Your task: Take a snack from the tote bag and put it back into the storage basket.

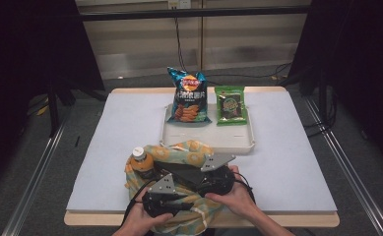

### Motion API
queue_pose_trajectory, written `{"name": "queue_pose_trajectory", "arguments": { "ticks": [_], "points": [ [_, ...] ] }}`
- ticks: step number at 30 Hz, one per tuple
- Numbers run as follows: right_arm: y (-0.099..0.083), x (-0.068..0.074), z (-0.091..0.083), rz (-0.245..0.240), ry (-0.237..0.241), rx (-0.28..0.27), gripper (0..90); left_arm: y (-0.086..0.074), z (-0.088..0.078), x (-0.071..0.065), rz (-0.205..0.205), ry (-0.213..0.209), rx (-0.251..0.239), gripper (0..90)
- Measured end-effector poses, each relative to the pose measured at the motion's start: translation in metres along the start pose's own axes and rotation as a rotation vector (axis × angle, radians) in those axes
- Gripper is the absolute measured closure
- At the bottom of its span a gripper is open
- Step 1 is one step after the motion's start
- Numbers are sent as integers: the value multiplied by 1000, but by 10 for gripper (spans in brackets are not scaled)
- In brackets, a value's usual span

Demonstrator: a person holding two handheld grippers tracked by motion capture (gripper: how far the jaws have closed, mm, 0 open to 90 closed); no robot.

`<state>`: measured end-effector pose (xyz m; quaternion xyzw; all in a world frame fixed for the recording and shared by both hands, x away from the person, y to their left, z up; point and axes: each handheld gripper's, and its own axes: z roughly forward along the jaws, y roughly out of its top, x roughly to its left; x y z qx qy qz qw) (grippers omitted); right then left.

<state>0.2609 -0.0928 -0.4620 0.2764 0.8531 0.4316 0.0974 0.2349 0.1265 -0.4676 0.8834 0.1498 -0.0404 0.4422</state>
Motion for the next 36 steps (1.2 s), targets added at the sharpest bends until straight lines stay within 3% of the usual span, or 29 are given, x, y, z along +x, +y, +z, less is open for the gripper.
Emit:
{"name": "queue_pose_trajectory", "arguments": {
  "ticks": [13, 27, 32, 36],
  "points": [
    [13, -3, -25, 46, 38, -28, 428, 0, -9, 1, -25, 22, -43, 707],
    [9, -2, -47, 36, 36, -16, 427, 0, -19, 5, -33, 52, -67, 665],
    [5, -2, -54, 18, 48, -17, 428, 0, -34, 5, -29, 74, -119, 638],
    [3, -1, -59, 8, 50, -14, 428, -3, -47, 9, -57, 109, -166, 639]
  ]
}}
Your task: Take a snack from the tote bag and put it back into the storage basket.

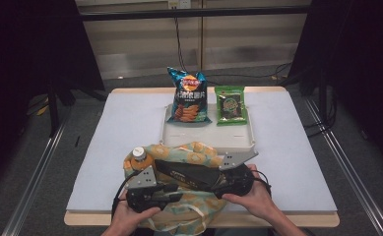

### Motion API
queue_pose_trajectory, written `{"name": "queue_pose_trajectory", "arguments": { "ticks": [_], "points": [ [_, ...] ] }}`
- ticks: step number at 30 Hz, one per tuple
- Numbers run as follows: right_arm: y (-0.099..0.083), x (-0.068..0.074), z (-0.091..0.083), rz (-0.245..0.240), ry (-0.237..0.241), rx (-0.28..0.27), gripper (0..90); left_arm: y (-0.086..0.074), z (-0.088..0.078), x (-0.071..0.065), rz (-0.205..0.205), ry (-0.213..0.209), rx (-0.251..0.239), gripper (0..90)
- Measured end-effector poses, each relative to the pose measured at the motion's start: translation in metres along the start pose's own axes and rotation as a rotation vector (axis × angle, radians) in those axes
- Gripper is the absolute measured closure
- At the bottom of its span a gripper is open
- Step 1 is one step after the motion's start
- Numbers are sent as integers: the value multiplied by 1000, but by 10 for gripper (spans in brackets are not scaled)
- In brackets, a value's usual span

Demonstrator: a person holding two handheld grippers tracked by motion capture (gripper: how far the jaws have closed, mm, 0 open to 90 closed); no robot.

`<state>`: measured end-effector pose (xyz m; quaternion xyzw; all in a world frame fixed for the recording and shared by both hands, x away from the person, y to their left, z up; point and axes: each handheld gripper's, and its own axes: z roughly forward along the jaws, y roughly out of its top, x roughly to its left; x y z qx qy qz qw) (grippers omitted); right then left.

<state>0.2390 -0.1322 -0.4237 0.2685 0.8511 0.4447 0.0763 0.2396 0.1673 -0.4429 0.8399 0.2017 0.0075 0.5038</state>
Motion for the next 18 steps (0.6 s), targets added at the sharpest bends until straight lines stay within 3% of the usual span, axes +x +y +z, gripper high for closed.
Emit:
{"name": "queue_pose_trajectory", "arguments": {
  "ticks": [6, 11, 13, 18],
  "points": [
    [-2, 0, -10, -12, 14, -23, 428, 0, -8, 6, -16, 22, -15, 644],
    [2, 3, -17, -56, 39, -93, 428, -4, -7, 8, -20, 37, 9, 633],
    [4, 3, -19, -62, 38, -92, 429, -4, -7, 9, -14, 47, 19, 630],
    [7, 2, -27, -53, 68, -117, 429, -3, -15, 13, -21, 56, -21, 627]
  ]
}}
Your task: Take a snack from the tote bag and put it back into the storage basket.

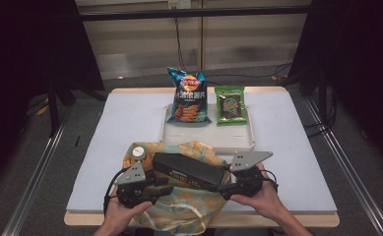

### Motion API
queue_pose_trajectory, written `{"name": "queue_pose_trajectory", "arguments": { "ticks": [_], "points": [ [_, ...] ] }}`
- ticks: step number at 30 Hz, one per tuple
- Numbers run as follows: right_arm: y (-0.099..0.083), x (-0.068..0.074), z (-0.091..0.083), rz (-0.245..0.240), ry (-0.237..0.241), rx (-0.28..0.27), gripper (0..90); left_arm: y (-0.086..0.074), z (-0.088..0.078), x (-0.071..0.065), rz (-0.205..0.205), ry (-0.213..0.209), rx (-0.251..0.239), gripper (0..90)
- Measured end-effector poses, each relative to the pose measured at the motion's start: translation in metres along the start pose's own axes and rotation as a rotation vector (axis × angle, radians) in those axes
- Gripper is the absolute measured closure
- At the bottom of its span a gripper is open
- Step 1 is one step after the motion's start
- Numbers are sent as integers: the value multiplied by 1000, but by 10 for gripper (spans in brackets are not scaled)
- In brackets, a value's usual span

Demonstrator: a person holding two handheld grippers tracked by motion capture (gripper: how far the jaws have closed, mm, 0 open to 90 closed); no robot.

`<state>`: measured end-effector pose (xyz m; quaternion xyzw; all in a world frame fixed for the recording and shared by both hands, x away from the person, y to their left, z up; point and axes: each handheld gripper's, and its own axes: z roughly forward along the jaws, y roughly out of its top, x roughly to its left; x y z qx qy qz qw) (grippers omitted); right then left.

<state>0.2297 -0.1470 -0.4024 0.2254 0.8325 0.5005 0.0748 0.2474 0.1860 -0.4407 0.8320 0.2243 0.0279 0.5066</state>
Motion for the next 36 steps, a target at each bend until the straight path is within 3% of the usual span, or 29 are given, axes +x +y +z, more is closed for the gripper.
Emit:
{"name": "queue_pose_trajectory", "arguments": {
  "ticks": [13, 17, 26, 36],
  "points": [
    [12, 3, -13, -23, 11, -45, 429, -4, 4, 2, -11, 16, 33, 642],
    [15, -4, -20, -18, -7, -57, 429, -4, 7, 1, 0, 18, 55, 646],
    [33, -13, -38, -58, -30, -79, 429, -4, 8, -3, 10, 22, 49, 646],
    [50, -35, -56, -48, -74, -95, 429, 2, -8, -9, 38, 17, 17, 598]
  ]
}}
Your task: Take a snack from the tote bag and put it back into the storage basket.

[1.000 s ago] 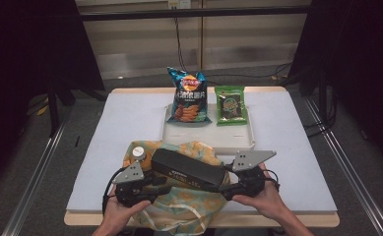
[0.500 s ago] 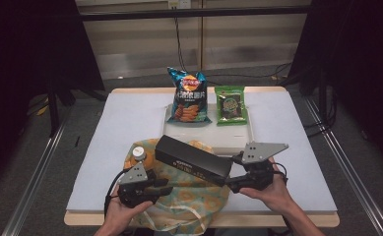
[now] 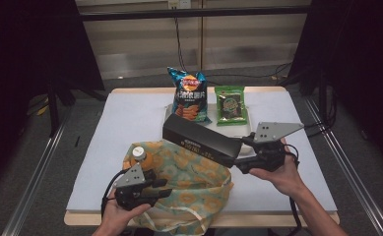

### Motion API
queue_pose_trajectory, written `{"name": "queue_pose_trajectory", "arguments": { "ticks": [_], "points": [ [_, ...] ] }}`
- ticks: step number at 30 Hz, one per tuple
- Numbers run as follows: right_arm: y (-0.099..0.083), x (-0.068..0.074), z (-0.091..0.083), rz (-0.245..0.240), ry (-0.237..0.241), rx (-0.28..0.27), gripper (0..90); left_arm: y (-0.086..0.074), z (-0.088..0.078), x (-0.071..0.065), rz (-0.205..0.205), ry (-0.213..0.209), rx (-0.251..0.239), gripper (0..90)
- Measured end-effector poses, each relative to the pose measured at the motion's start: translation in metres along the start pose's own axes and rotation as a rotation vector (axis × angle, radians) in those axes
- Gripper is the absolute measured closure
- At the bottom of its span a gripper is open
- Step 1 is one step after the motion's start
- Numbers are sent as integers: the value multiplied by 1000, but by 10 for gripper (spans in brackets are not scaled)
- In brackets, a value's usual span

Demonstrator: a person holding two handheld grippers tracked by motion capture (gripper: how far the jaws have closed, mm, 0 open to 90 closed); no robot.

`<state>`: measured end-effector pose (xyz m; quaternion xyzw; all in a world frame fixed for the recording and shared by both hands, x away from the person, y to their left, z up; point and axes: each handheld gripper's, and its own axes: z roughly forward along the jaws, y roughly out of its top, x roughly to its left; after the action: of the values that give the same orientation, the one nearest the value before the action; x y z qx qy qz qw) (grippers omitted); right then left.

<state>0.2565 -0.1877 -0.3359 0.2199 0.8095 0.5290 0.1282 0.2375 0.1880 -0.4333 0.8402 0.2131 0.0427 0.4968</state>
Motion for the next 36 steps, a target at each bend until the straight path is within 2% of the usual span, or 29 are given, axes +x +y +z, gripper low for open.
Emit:
{"name": "queue_pose_trajectory", "arguments": {
  "ticks": [1, 5, 8, 11, 13, 19, 28, 32, 36],
  "points": [
    [1, -4, 0, -1, -13, 11, 429, -1, -3, 0, 11, 3, 4, 591],
    [-1, -24, 8, 4, -48, 53, 429, -9, -10, -2, -10, 13, -18, 534],
    [-5, -36, 17, 9, -42, 79, 429, -10, -13, -2, -18, 10, -37, 519],
    [-10, -45, 27, -3, -39, 112, 429, -9, -15, -2, -11, 14, -43, 516],
    [-13, -50, 34, -10, -44, 135, 429, -10, -16, -3, -13, 7, -55, 516],
    [-22, -63, 55, -15, -29, 188, 429, -12, -17, -3, -9, 12, -49, 516],
    [-35, -85, 79, 15, -8, 236, 429, -13, -16, -1, -14, 8, -48, 515],
    [-43, -91, 88, 31, -14, 259, 429, -13, -16, -3, -22, 9, -55, 504],
    [-48, -98, 96, 38, -17, 262, 429, -12, -17, -3, -8, 14, -45, 503]
  ]
}}
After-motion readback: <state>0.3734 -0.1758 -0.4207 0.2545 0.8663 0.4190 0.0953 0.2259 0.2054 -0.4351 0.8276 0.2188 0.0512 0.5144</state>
